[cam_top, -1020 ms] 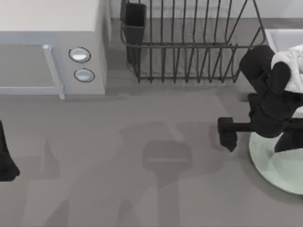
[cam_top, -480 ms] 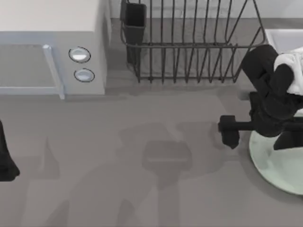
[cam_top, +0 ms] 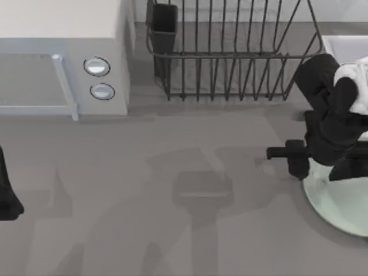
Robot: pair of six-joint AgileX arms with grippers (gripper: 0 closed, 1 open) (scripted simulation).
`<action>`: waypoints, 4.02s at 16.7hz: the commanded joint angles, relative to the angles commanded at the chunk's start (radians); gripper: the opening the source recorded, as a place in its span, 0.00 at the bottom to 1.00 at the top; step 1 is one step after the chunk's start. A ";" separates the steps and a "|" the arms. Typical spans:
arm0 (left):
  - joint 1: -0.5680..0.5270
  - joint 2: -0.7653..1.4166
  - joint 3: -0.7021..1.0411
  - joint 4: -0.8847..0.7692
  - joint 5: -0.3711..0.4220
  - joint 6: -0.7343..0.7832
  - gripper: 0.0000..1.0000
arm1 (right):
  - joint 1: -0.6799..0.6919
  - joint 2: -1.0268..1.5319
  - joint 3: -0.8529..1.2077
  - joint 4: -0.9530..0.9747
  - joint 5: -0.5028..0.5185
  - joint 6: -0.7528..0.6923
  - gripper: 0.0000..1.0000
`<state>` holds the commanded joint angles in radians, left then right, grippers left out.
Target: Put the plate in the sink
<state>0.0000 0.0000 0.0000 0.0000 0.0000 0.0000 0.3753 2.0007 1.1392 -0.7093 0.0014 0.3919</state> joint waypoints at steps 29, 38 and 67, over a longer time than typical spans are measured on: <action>0.000 0.000 0.000 0.000 0.000 0.000 1.00 | -0.022 -0.079 1.003 -0.990 0.007 -0.012 0.00; 0.000 0.000 0.000 0.000 0.000 0.000 1.00 | -0.038 -0.047 1.072 -1.026 0.006 -0.033 0.00; 0.000 0.000 0.000 0.000 0.000 0.000 1.00 | -0.458 0.711 1.763 -1.050 0.008 -0.450 0.68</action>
<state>0.0000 0.0000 0.0000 0.0000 0.0000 0.0000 -0.0824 2.7112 2.9027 -1.7593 0.0093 -0.0578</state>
